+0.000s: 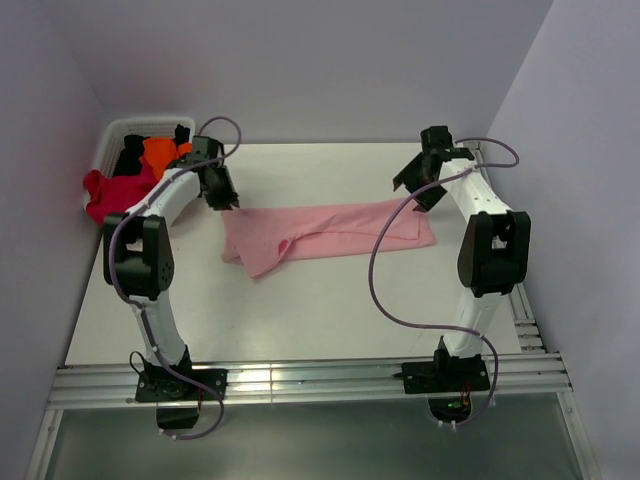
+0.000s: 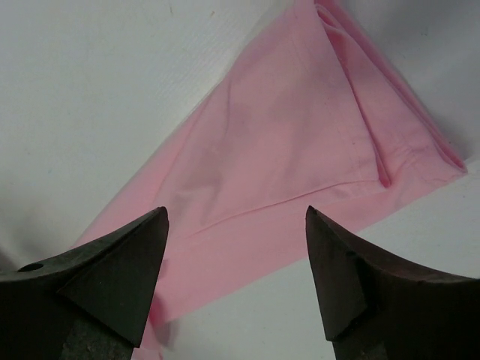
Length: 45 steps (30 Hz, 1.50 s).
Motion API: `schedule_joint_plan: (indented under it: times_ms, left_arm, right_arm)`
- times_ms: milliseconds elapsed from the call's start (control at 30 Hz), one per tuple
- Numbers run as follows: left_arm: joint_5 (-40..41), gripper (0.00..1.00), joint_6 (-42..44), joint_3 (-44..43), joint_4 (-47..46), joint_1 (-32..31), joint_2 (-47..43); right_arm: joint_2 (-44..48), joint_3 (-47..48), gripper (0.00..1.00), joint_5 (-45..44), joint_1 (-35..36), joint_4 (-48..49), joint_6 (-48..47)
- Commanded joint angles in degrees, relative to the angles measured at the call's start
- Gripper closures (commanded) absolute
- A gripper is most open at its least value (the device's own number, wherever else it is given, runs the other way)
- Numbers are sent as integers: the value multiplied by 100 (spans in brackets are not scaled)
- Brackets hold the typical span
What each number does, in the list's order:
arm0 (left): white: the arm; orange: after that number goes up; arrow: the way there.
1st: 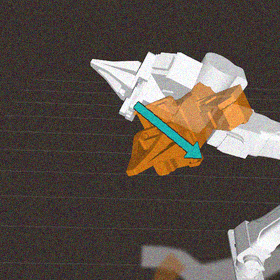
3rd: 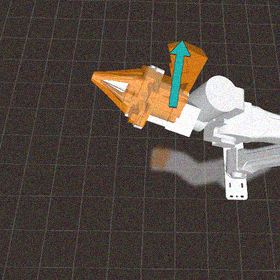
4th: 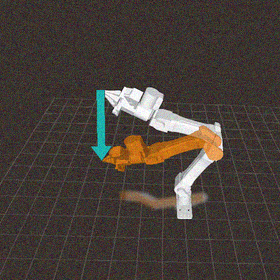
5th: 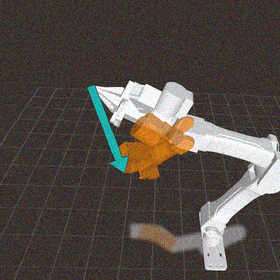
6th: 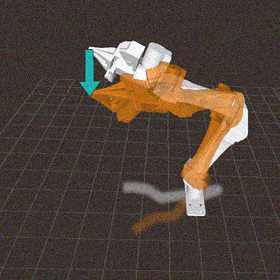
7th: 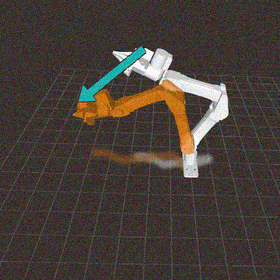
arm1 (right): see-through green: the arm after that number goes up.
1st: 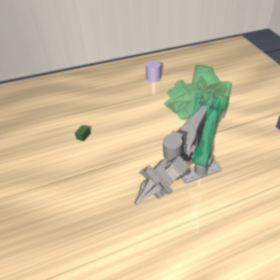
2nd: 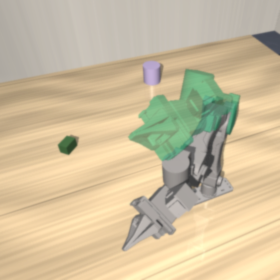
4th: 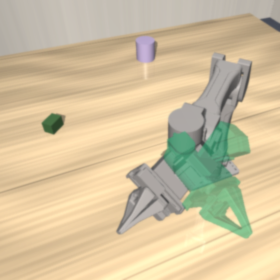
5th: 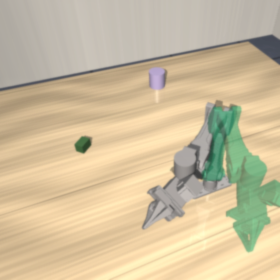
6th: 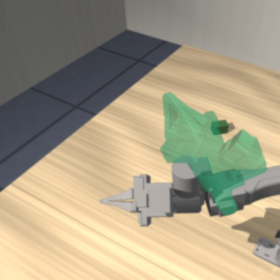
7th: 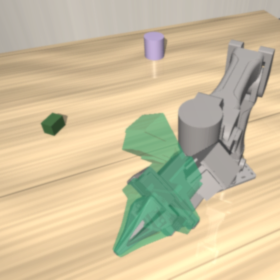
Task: Fold and stack the t-shirts
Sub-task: Fold the other side of the tshirt into a rectangle
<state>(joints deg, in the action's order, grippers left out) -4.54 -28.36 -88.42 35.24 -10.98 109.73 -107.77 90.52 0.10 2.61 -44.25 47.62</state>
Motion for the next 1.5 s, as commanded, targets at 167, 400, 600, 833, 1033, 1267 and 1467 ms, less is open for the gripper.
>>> schedule_joint_plan:
  times_ms: [167, 400, 600, 833, 1033, 1267, 1467]
  left_arm:
    - [181, 70, -56, -851, 501, 632, 944]
    - [-30, 73, -100, -685, 369, 668, 840]
    - [-100, 75, -73, -518, 369, 668, 479]
    - [-188, 77, -12, -448, 483, 668, 251]
    - [-232, 79, -56, -404, 431, 668, 189]
    - [-214, 81, -99, -351, 378, 668, 241]
    - [-250, 83, -205, -298, 264, 668, 268]
  right_arm:
    - [-25, 448, 2, -185, -77, -373, -455]
    - [-385, 607, 2, -730, -235, -620, -446]
    - [-1114, 1090, 7, -845, -560, -629, -490]
    - [-1940, 2047, 15, -749, -595, -760, -525]
    - [-1994, 1988, 18, -502, -586, -682, -359]
    - [-1985, 1855, 25, -361, -578, -559, -323]
    - [-2064, 1899, 31, -309, -525, -558, -349]
